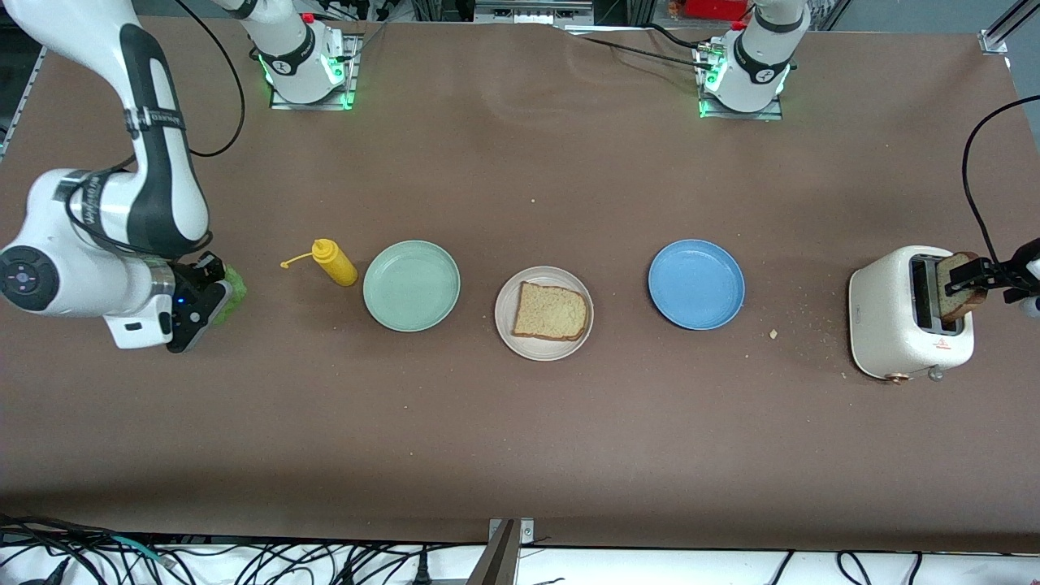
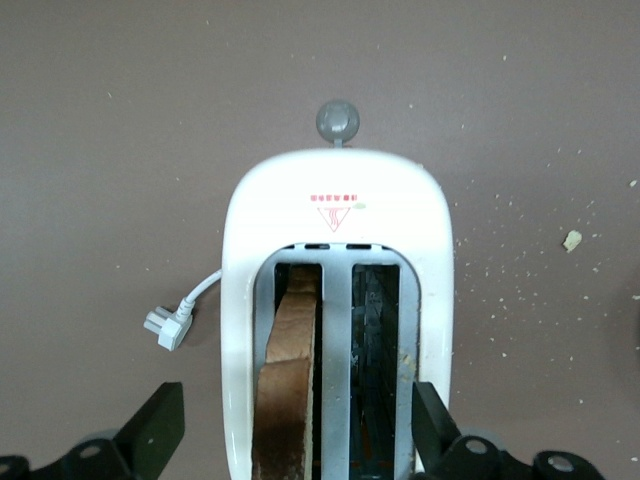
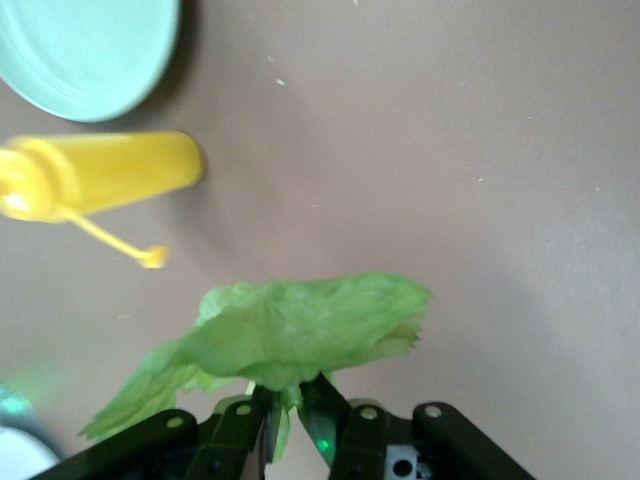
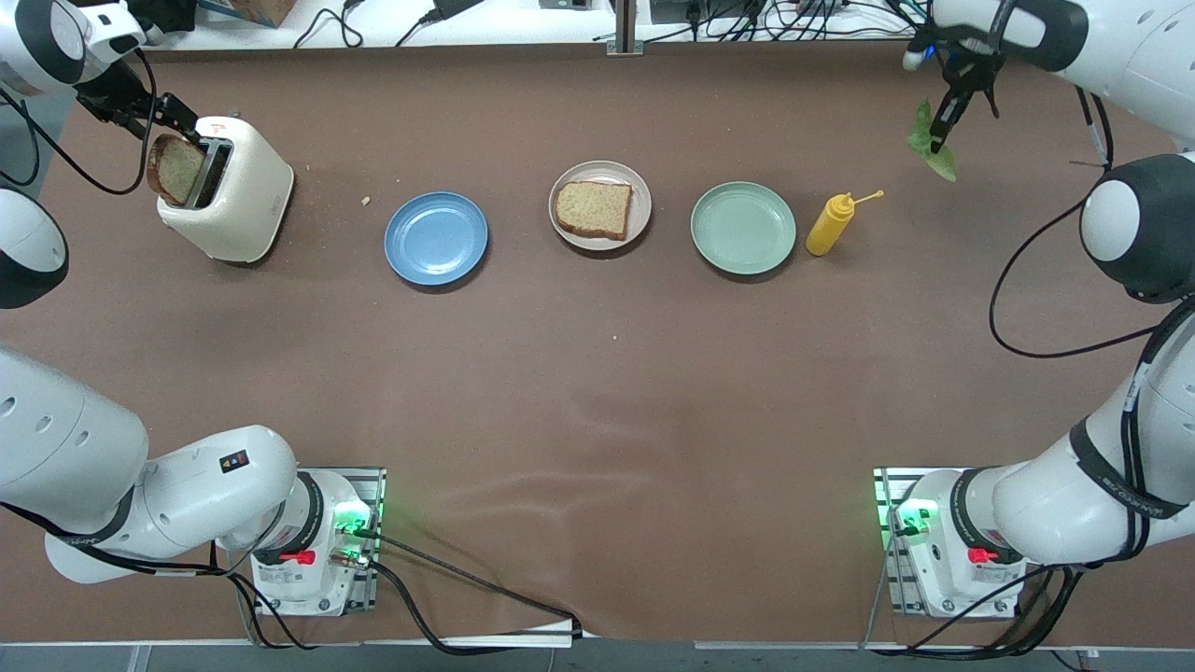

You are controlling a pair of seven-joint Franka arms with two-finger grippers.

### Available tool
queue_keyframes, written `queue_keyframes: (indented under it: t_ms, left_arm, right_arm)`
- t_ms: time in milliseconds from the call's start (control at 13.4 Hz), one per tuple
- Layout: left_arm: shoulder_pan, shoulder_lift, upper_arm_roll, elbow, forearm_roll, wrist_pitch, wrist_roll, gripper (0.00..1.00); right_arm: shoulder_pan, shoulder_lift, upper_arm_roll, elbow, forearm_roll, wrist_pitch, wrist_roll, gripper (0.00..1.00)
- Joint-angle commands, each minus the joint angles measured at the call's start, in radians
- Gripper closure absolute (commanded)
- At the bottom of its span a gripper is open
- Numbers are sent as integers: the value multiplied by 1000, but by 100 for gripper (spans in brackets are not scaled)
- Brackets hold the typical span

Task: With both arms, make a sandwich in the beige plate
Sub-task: 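Carry the lettuce to the beige plate while the left gripper grasps toaster bread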

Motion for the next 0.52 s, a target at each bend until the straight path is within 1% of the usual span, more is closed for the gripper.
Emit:
queue_keyframes:
  t_ms: [0,75,149,224,299,448]
  left_arm:
    - [20,-20,-13,-26,30,12,20,32]
    - [23,-20,-13,-26,31,11,21,69]
    - [26,-18,-13,-26,31,9,30,98]
    - [27,-18,-12,-26,31,9,53,100]
    - [37,-18,-12,-25,31,9,76,100]
    - [40,-18,-12,-21,31,9,115,100]
  right_arm:
    - [58,8,1,122,-8,-179,147,100]
    - [95,10,6,126,9,-188,162,100]
    - [136,10,9,126,38,-185,176,100]
    - [187,14,9,126,69,-178,231,100]
    - [239,19,9,126,72,-168,292,100]
    - [357,45,11,128,74,-69,386,100]
